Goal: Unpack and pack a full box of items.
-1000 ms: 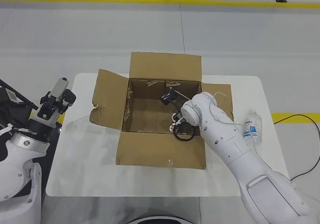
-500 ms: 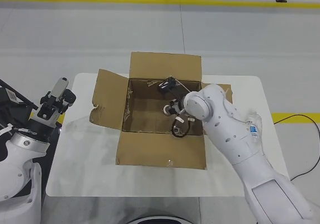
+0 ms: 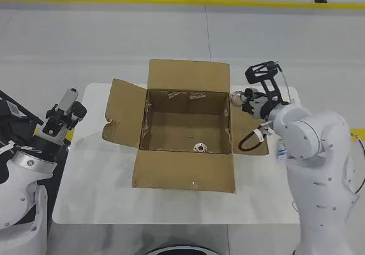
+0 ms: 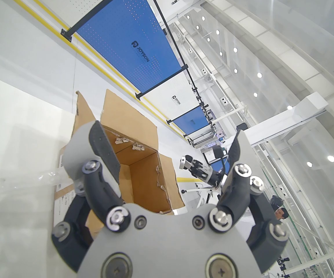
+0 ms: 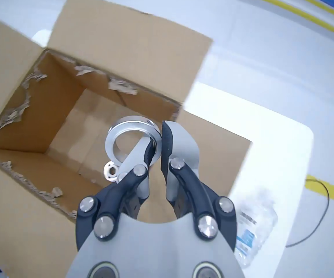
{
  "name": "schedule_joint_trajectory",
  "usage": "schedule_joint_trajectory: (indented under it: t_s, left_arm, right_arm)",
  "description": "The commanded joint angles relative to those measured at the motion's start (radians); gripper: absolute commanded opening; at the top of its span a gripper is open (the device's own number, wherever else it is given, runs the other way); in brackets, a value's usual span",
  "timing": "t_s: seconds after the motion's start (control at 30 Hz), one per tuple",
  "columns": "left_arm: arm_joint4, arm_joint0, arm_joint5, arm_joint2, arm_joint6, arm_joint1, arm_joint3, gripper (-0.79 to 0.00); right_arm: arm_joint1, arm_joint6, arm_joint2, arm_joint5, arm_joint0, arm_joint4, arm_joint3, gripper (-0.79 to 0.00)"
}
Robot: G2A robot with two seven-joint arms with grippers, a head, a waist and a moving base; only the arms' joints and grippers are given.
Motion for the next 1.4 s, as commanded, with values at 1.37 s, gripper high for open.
schedule_joint_trajectory:
  t_s: [1.37]
  left_arm:
    - [0.0, 0.0, 0.0, 0.0, 0.0, 0.0, 0.0, 0.0]
  right_arm:
    - [0.023, -0.106, -0.023, 0.112, 0.085, -0.249, 0.607, -0.785]
